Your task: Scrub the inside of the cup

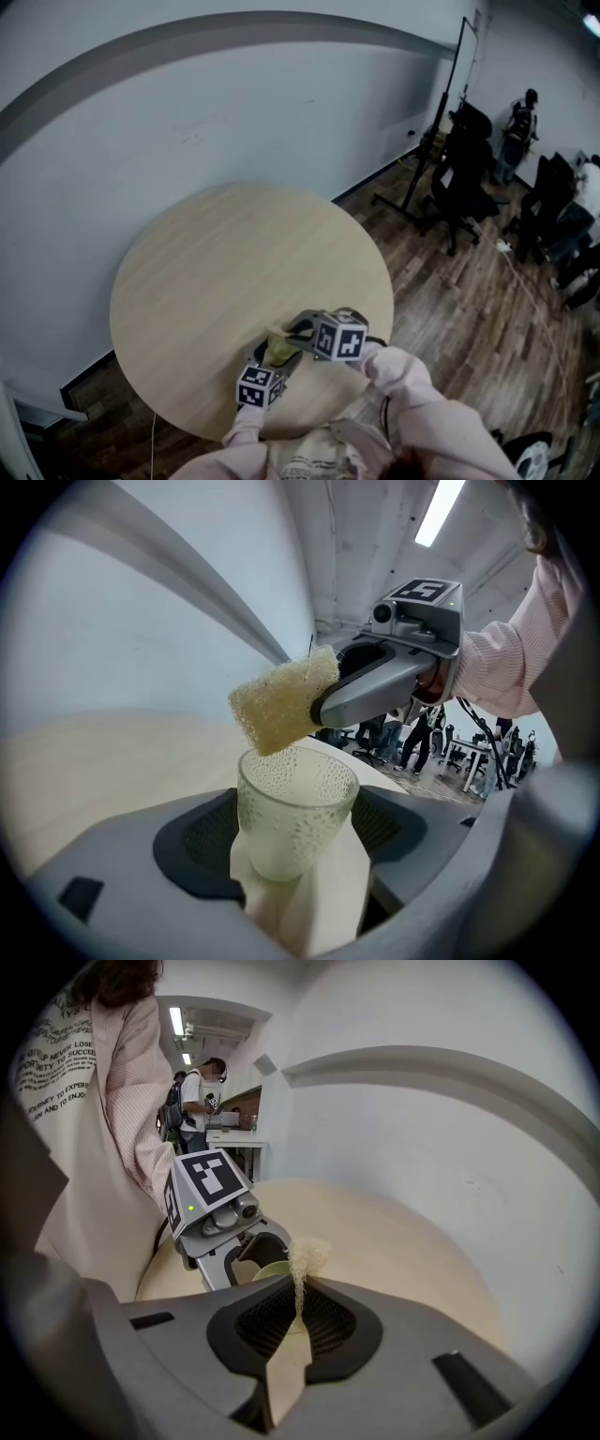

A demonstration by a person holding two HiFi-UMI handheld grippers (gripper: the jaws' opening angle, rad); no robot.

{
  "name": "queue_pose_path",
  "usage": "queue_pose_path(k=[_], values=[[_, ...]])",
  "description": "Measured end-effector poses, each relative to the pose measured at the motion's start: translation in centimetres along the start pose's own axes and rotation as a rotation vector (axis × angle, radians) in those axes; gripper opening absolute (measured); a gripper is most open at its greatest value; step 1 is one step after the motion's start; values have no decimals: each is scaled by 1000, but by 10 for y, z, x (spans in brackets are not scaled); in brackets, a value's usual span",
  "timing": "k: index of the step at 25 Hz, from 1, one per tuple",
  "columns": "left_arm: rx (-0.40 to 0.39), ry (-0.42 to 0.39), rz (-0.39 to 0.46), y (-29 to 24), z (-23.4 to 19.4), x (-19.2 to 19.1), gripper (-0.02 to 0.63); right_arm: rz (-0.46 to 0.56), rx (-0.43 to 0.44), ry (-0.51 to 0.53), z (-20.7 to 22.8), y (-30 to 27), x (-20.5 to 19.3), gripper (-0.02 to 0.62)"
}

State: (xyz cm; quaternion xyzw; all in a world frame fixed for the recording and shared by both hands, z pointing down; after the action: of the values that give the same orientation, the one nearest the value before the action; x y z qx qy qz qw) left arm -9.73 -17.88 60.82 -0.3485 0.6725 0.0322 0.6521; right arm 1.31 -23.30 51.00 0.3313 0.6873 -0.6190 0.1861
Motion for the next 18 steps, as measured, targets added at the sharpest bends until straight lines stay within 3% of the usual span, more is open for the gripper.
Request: queue_pose_path(k=[18], values=[[0,17,21,-1,-6,0,368,-276,174,275,2,-25,6,29]])
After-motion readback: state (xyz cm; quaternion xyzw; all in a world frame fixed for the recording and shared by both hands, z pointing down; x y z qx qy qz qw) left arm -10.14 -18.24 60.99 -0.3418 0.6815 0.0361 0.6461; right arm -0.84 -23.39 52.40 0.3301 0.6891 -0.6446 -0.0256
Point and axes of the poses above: the fingertips, and each gripper's own axes: y backward along the fingers, z to its right, x out of its top, the point moved 10 cm from there along y, backward along the fingers, and after that the axes turned 4 degrees about x, right-handed, at the moved point
